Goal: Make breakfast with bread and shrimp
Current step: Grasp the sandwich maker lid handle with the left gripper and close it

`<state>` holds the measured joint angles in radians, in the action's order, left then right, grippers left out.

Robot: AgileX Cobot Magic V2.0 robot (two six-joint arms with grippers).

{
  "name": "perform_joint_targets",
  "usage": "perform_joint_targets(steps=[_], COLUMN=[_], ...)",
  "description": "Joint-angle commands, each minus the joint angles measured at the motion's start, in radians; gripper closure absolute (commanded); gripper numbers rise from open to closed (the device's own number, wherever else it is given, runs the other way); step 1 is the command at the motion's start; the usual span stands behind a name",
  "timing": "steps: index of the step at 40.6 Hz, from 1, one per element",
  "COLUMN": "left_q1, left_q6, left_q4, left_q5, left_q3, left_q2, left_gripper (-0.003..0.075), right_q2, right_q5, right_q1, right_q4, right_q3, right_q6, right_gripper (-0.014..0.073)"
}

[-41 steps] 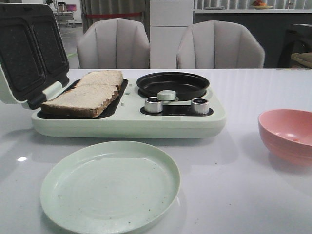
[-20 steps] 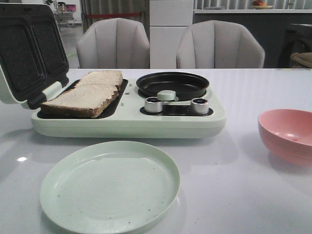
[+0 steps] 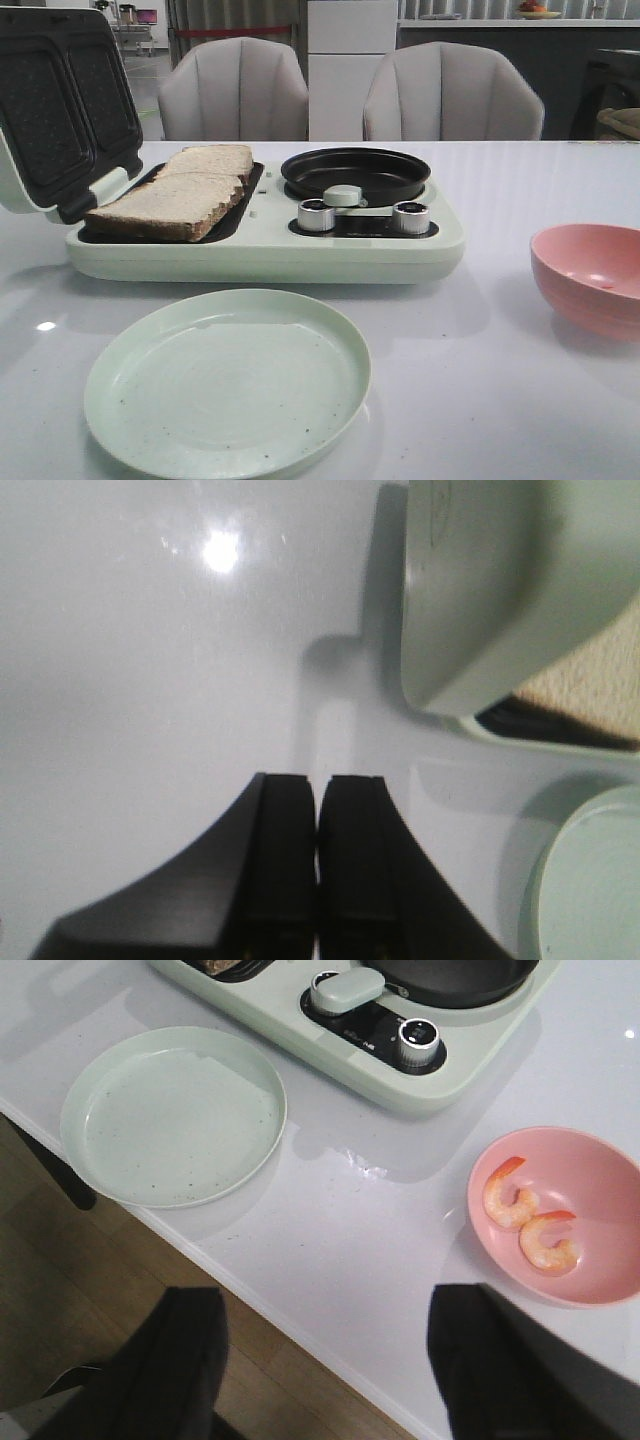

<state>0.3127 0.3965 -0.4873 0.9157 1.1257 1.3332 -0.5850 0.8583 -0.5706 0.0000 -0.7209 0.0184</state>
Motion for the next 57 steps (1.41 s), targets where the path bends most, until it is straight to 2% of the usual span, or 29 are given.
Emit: perform_joint_targets(steps=[1, 6, 10, 13, 14, 22, 33, 38, 48, 57], left_q1=[0.026, 0.026, 0.026, 0.026, 0.015, -0.065, -0.191, -0.257, -0.448, -0.676], left_q6=[0.042, 0.042, 0.042, 0.042, 0.044, 0.097, 0.112, 0.119, 0.119, 0.117], left_q4=[-0.131, -0.170, -0.197, -0.220, -0.315, -0.336, -0.327, -0.300, -0.190, -0.114], left_q5=[-0.082, -0.149, -0.153, -0.141, -0.063, 0.014, 0.033, 0.020, -0.134, -0.244], left_q3=[0.094, 0.193, 0.282, 0.350, 0.456, 0.490, 0.479, 0.427, 0.183, -0.064], left_q2=[0.054, 0.166, 0.253, 0.317, 0.402, 0.397, 0.314, 0.238, 0.020, -0.194], left_gripper=[0.0622, 0.0622, 0.0622, 0.0622, 0.0622, 0.0622, 0.0622, 0.0622, 0.0622, 0.0619], right_q2=[0.000, 0.000, 0.000, 0.000, 0.000, 0.000, 0.000, 0.000, 0.000, 0.000], right_q5=[-0.064, -0.064, -0.064, -0.064, -0.064, -0.064, -0.064, -0.064, -0.064, -0.064], right_q1=[0.002, 0.002, 0.002, 0.002, 0.002, 0.002, 0.002, 0.002, 0.002, 0.002], right_q4=[-0.010, -0.010, -0.010, -0.010, -0.010, -0.010, -0.010, -0.010, -0.010, -0.010], right_q3=[-0.026, -0.026, -0.026, -0.026, -0.026, -0.026, -0.026, -0.026, -0.026, -0.026], right_q6=[0.000, 0.000, 0.000, 0.000, 0.000, 0.000, 0.000, 0.000, 0.000, 0.000], right_gripper=[0.0057, 0.0057, 0.0057, 0.0057, 0.0057, 0.0057, 0.0057, 0.0057, 0.0057, 0.0057])
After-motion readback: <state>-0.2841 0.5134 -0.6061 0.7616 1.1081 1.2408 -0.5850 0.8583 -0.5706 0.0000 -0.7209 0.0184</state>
